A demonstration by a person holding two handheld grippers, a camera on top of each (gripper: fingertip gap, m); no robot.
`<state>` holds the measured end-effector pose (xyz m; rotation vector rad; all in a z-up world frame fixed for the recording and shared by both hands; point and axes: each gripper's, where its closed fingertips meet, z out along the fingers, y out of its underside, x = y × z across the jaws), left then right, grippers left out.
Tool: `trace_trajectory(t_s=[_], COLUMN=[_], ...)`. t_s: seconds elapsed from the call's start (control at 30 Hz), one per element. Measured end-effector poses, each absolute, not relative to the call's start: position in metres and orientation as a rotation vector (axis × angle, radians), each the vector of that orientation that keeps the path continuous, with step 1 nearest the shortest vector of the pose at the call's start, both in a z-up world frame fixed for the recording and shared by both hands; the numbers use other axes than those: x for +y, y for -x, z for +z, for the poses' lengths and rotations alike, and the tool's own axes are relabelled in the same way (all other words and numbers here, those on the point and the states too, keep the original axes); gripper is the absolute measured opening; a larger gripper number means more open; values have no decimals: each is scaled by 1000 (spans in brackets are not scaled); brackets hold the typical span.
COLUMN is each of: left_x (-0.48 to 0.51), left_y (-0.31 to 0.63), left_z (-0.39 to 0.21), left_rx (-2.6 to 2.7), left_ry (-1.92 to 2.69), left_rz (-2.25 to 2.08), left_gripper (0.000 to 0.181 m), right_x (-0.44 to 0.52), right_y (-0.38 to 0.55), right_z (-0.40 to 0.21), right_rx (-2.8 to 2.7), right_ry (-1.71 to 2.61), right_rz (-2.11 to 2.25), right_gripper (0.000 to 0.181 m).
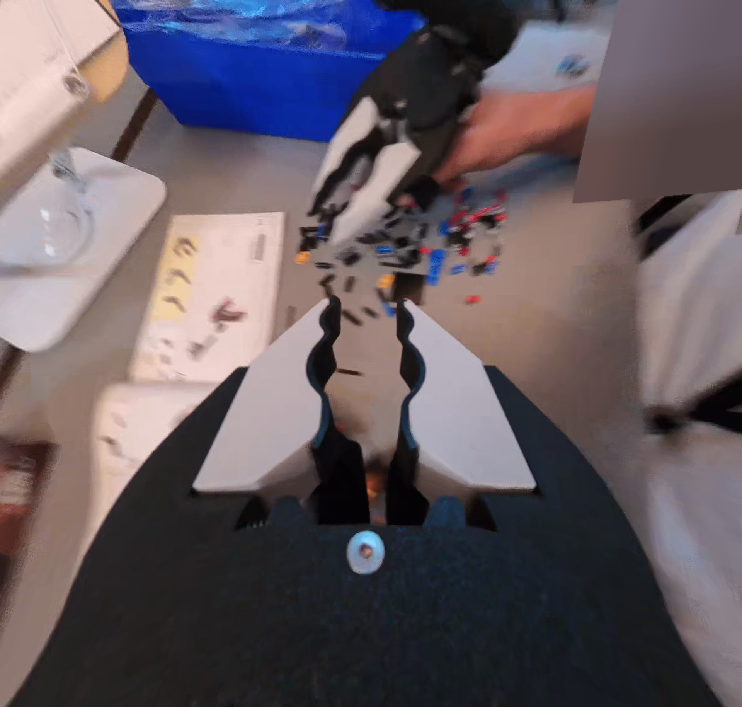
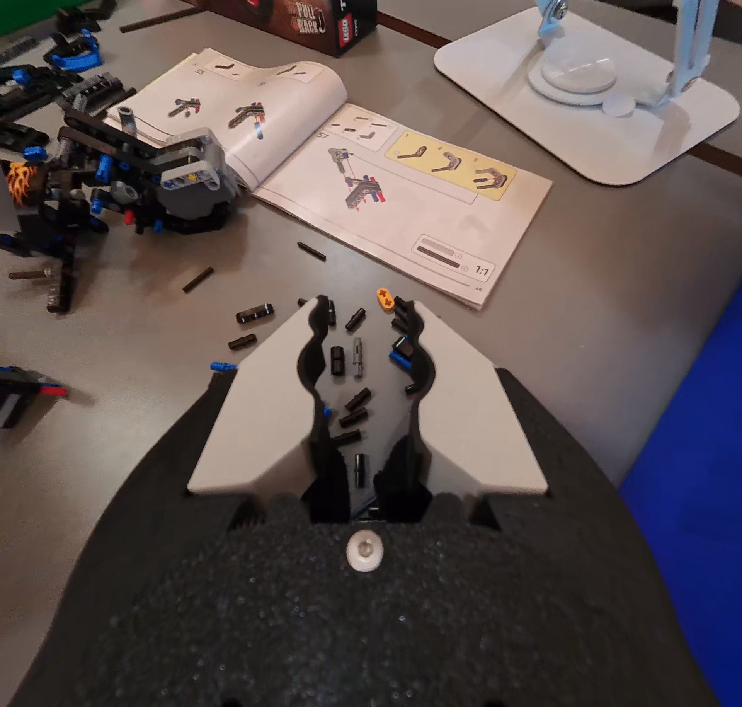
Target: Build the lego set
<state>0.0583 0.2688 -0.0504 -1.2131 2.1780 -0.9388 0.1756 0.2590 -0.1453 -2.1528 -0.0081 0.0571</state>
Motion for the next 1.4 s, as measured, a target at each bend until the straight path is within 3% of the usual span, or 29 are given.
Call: trace_trajectory(t_s=[0.17, 0.4, 0.5, 0.63, 0.73, 1.4], left_x=[317, 285, 285, 282, 284, 348], left_y=[-186, -240, -244, -241, -239, -191], left_z=[-136, -186, -186, -184, -180, -122], left_rx=[2431, 2548, 2534, 2529, 2502, 2186], left_ry=[1169, 1184, 1171, 1141, 1144, 1394], left_rz=[-489, -581, -584, -586, -591, -855], left_gripper=[40, 46, 38, 9, 0, 0], right_x=[257, 257, 256, 255, 255, 282], right_y=[-175, -173, -174, -178, -181, -197], right_z=[-151, -151, -149, -147, -148, -163], right_rx=[-46, -37, -31, -15, -4, -19], right_ry=[2180, 2176, 2174, 2165, 2173, 2219], right_rz=[17, 66, 80, 89, 93, -142], right_gripper=[38, 38, 38, 35, 34, 35])
